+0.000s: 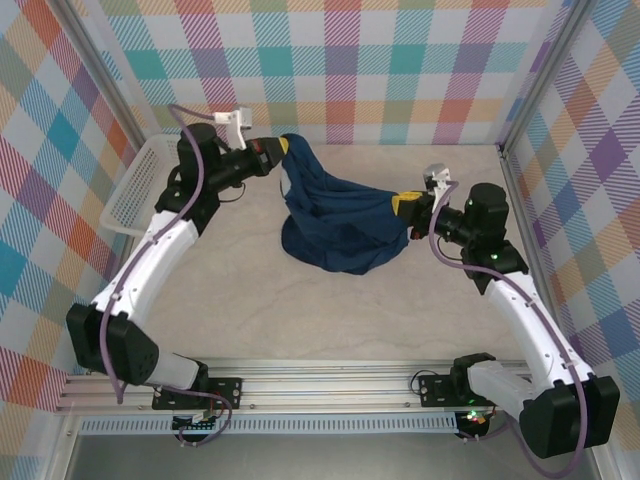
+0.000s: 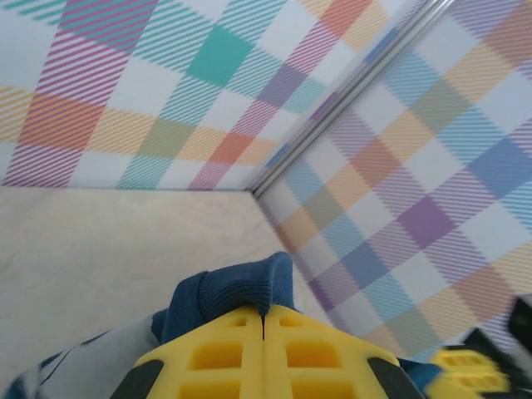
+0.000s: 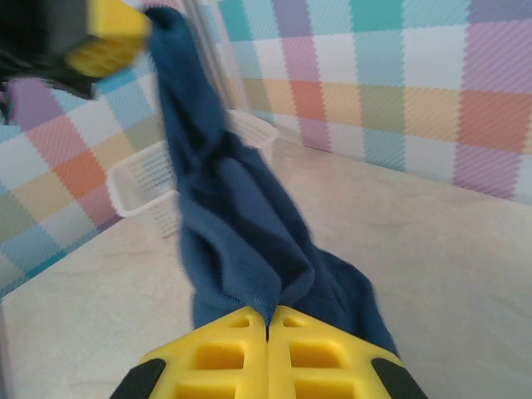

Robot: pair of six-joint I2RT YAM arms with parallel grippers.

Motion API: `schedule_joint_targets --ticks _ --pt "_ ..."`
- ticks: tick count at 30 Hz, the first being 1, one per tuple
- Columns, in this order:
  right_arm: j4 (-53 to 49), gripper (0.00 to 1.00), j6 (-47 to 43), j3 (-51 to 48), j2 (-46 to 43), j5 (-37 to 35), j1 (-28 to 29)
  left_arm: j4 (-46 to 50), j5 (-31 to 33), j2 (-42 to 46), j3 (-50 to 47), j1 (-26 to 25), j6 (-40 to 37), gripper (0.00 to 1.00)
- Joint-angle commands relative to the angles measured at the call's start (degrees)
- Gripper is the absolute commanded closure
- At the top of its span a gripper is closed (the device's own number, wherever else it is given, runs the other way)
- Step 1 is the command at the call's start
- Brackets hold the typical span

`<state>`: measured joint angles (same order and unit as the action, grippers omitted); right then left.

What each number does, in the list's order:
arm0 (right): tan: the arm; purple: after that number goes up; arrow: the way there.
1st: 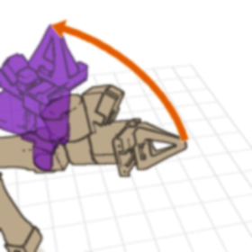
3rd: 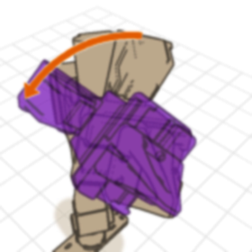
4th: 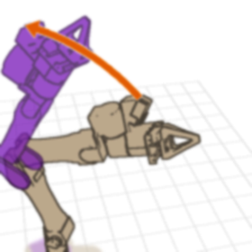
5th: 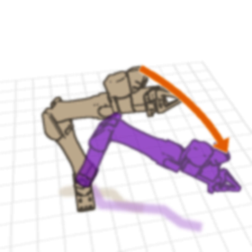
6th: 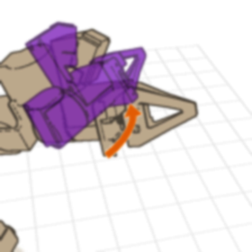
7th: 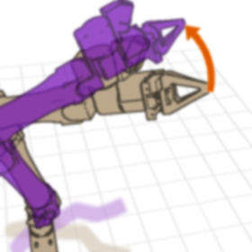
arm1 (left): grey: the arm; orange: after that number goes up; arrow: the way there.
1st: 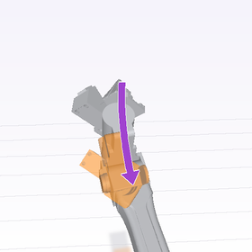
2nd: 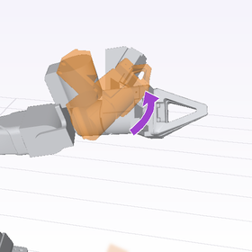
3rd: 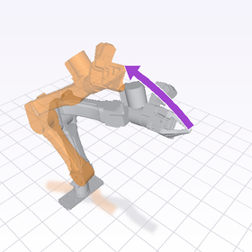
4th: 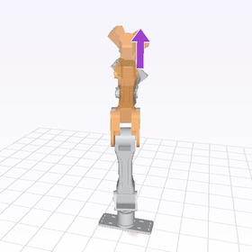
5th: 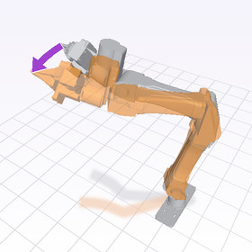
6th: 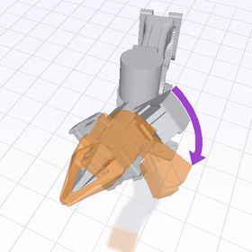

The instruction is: Fold the inside-out t-shirt

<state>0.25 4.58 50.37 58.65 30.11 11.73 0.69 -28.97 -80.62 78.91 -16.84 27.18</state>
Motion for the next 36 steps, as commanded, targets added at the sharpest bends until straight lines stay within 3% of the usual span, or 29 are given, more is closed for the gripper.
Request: schedule_joint_targets --ticks 1,7,12,14,20,24,28,31,36 --pt "-2.2 1.00 2.7 -2.1 -1.1 -9.0 0.2 -3.8 1.4 1.2 -4.0 1.1 3.5 1.00" --pt "-6.1 1.00 9.1 -7.4 -2.8 -23.1 0.2 -5.0 3.3 6.1 -9.3 6.1 6.7 1.00" --pt "-8.2 1.00 10.4 -8.7 -6.4 -29.0 -0.3 8.0 16.8 8.7 -11.6 8.4 1.0 1.00" --pt "-7.5 1.00 9.6 -8.8 -6.9 -28.1 -0.3 8.6 18.3 8.7 -13.7 8.4 -0.2 1.00" --pt "0.4 1.00 10.8 -13.5 -2.5 -16.5 0.7 -4.3 6.9 8.4 -20.0 6.8 1.2 1.00" --pt "1.6 0.98 8.8 -15.4 3.2 -18.9 6.1 -11.6 -0.1 7.7 -18.5 3.7 1.5 1.00" --pt "-1.8 0.74 6.0 -13.9 8.0 -20.8 11.2 -15.3 -7.4 6.5 -14.9 1.3 -0.3 1.00" --pt "-1.9 0.58 2.0 -12.1 8.3 -13.3 12.4 -13.1 -11.8 6.0 -12.2 0.1 -5.3 1.00" --pt "1.4 0.46 -0.8 -7.9 8.8 -4.7 12.0 -11.2 -16.8 7.0 -11.9 -0.2 -12.0 1.00"
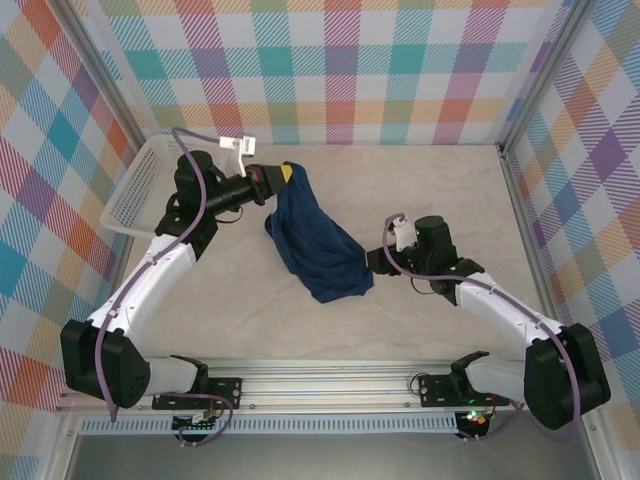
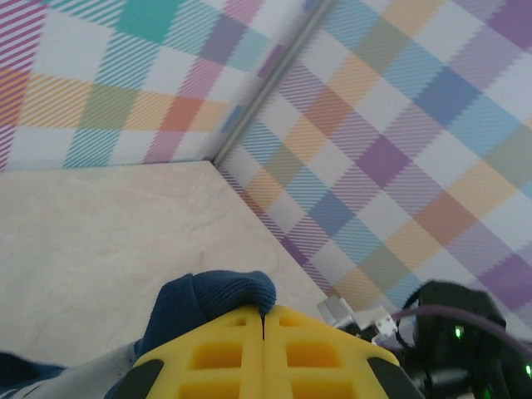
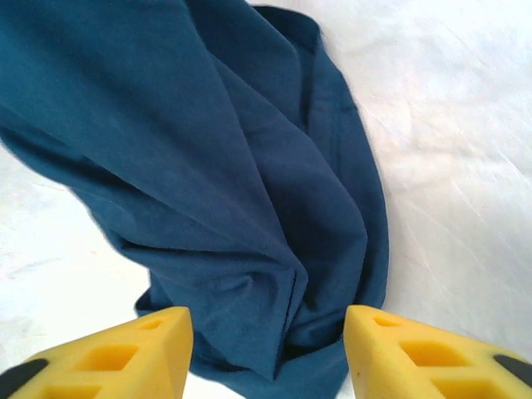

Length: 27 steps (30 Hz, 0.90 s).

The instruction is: Fold the inside-out t-shirt

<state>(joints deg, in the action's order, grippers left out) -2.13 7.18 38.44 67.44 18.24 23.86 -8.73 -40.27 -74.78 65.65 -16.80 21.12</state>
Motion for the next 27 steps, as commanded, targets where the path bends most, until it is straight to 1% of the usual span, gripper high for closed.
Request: schedule_joint_targets --ticks 1,5,6,7,8,10,13,17,21,25,27 --pt "4.9 0.45 -3.1 5.0 1.2 9.6 -0.6 -1.6 -6.5 1.6 1.3 -0.3 -7.1 1.00" --pt "9.3 0.42 -2.2 10.1 9.0 21.0 -2.5 -1.4 -8.7 2.6 0.6 -0.2 -10.1 1.00" --pt "9.6 0.41 -2.7 11.4 11.0 22.9 -2.6 -1.5 -9.0 2.7 0.5 -0.3 -10.5 1.00" --pt "9.7 0.35 -3.5 12.9 13.5 25.1 -2.6 -1.9 -9.4 2.7 0.4 -0.3 -10.6 1.00" --pt "9.6 0.33 -4.4 14.4 16.1 27.2 -2.6 -2.0 -9.7 2.6 0.4 -0.3 -10.8 1.00" --pt "8.9 0.27 -5.5 17.0 20.3 29.8 -2.6 -1.9 -9.7 2.5 0.7 -0.3 -10.9 1.00" --pt "10.4 0.26 -6.2 19.4 24.9 32.1 -2.6 -0.9 -9.6 2.2 1.0 -0.3 -11.0 1.00" --pt "11.7 0.27 -5.9 24.0 30.7 34.4 -2.5 -0.4 -9.3 2.4 1.0 -0.3 -11.0 1.00" --pt "12.9 0.35 -4.5 28.8 36.7 39.1 -1.9 0.3 -8.7 2.6 0.9 -0.3 -11.5 1.00" --pt "11.2 0.38 -5.8 30.5 38.9 39.5 -0.1 1.0 -8.1 2.9 1.2 -0.3 -11.8 1.00" --pt "11.4 0.44 -5.6 30.2 39.3 39.5 0.0 1.1 -7.6 3.2 1.1 -0.3 -12.0 1.00"
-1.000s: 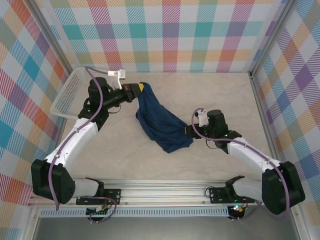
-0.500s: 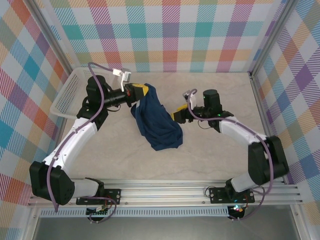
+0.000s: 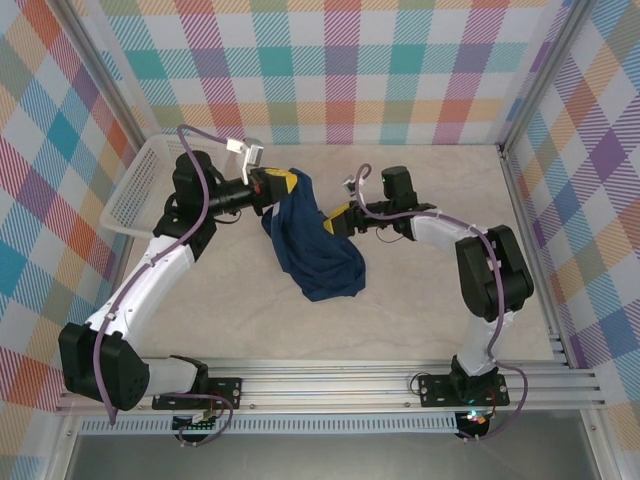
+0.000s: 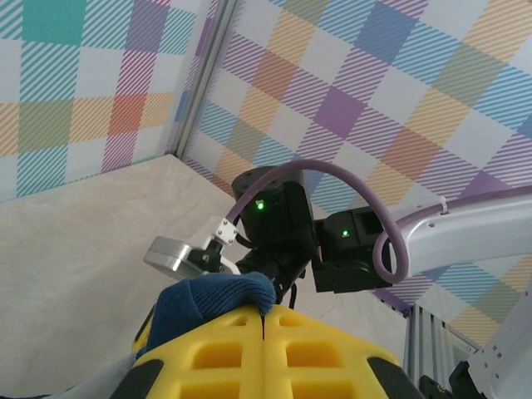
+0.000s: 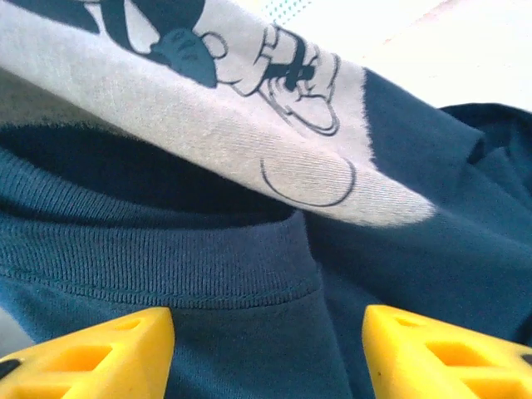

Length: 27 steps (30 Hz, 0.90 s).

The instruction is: Fold the inside-out t-shirt

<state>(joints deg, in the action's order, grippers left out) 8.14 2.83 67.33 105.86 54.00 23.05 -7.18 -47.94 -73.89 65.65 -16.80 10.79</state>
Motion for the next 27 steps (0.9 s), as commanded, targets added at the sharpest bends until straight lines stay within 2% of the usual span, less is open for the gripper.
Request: schedule_joint_targets --ticks 1,3,7,12,15,22,27 --pt "1.1 0.49 -1.3 1.1 0.9 3.7 0.9 -0.4 0.1 2.4 1.0 -0.3 -1.6 1.00" --pt "1.1 0.60 -1.6 0.7 0.6 3.4 0.9 -0.4 0.6 2.6 0.9 -0.3 -1.7 1.00" --pt "2.1 0.73 -0.6 0.1 0.3 5.7 0.9 -0.3 2.7 2.8 0.6 -0.3 -1.6 1.00" --pt "5.8 1.00 1.4 -2.9 -1.9 5.7 0.9 0.8 7.0 3.3 0.4 -0.3 -1.3 1.00" --pt "5.8 1.00 0.9 -5.3 -5.8 0.8 0.9 1.5 10.1 3.9 -0.1 -0.3 -1.3 1.00" --pt "-3.2 1.00 -3.0 -7.7 -19.3 -15.4 -1.2 4.6 14.5 3.4 -0.2 -0.3 -1.5 1.00" --pt "-12.6 1.00 -5.7 -5.3 -29.4 -23.2 -2.3 9.3 14.5 -2.0 3.3 -1.1 -1.6 1.00"
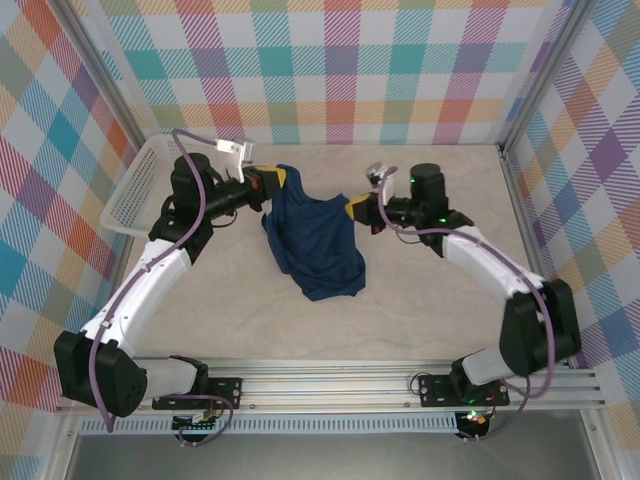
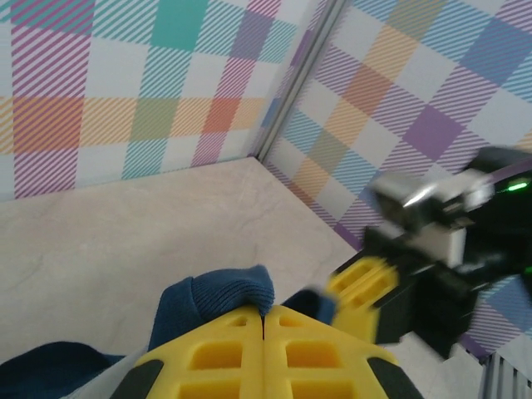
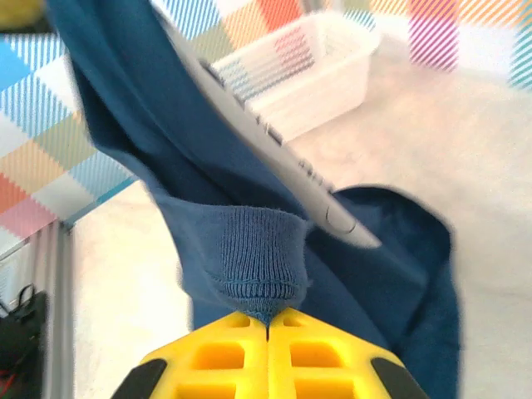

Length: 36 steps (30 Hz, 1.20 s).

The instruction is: Fold the inside-out t-shirt

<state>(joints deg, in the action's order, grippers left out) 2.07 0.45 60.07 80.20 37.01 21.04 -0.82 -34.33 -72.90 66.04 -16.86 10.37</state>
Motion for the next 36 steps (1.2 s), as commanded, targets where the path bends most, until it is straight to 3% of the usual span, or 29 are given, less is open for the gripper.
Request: schedule_joint_targets --ticks 1,8,13,17,22,27,32,36 --pt "-9.1 1.00 -3.8 2.9 -4.8 -7.2 -0.3 4.3 0.8 -4.9 4.3 -1.5 -1.2 1.00" --pt "-23.5 1.00 -1.5 6.5 -7.7 -19.3 -0.3 10.0 4.5 -16.0 10.5 -4.3 0.3 0.98" --pt "-27.8 1.00 1.9 5.6 -7.3 -22.7 -0.3 12.0 9.3 -21.3 13.3 -4.3 2.3 0.93" --pt "-27.2 1.00 4.1 5.2 -5.7 -21.9 -0.3 12.9 10.5 -21.9 12.2 -4.4 2.7 0.77" --pt "-26.2 1.00 5.4 5.8 -3.6 -20.9 -0.3 8.9 11.6 -16.8 1.5 -5.2 4.2 0.52" --pt "-26.0 1.00 5.6 6.6 -2.4 -20.8 -0.3 7.0 15.0 -13.7 -5.9 -11.7 1.0 0.35" --pt "-25.5 1.00 5.8 6.7 -1.8 -20.7 -0.3 12.9 23.5 -21.3 0.3 -18.3 -5.9 0.35" --pt "-25.8 1.00 5.6 6.7 -2.0 -21.6 -0.4 17.8 27.3 -28.6 5.9 -20.4 -10.3 0.43"
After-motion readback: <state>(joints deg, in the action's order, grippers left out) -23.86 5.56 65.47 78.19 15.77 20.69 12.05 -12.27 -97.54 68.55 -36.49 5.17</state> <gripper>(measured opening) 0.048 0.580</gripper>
